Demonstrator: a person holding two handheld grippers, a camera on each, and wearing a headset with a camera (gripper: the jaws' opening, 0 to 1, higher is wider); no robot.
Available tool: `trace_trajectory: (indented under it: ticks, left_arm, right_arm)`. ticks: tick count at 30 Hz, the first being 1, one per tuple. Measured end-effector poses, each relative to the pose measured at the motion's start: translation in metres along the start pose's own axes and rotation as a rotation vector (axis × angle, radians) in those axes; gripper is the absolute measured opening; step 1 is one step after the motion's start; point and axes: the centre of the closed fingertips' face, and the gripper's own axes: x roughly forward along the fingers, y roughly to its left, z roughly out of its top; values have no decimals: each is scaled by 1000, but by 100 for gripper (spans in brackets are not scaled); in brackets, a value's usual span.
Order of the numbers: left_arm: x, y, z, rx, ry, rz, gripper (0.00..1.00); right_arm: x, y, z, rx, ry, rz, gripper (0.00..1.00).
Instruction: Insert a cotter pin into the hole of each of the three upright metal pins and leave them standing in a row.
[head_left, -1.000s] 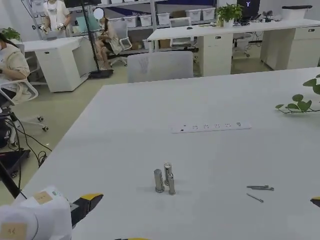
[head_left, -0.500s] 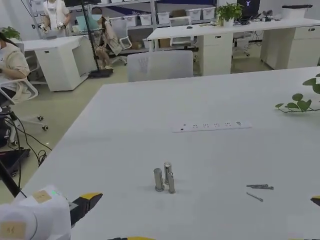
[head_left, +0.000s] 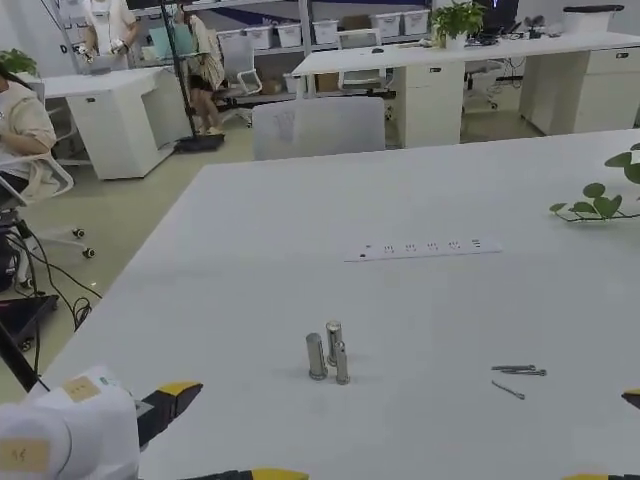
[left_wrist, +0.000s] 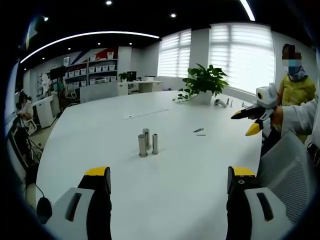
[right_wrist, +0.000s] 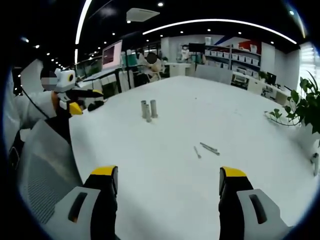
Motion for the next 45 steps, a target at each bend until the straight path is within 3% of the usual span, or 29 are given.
trace_trajectory:
  ticks: [17,30,34,40,45]
  left_arm:
    - [0,3,-2,4,4,-7,97]
    - [11,27,8,-2,-27,-16,92]
    - [19,30,9,15,-16,-29,91]
    - [30,41,11,27,-21,-48,83]
    - [38,52,16,5,-52,-47,73]
  right_arm:
    - [1,0,-1,4,3,2,85]
    - [1,-1,-3,2,17,0,85]
    - [1,-2,-2,-1,20,-1,85]
    - [3,-3,0,-3,26,-1,85]
    - [4,-5,1,-4,30,-2,85]
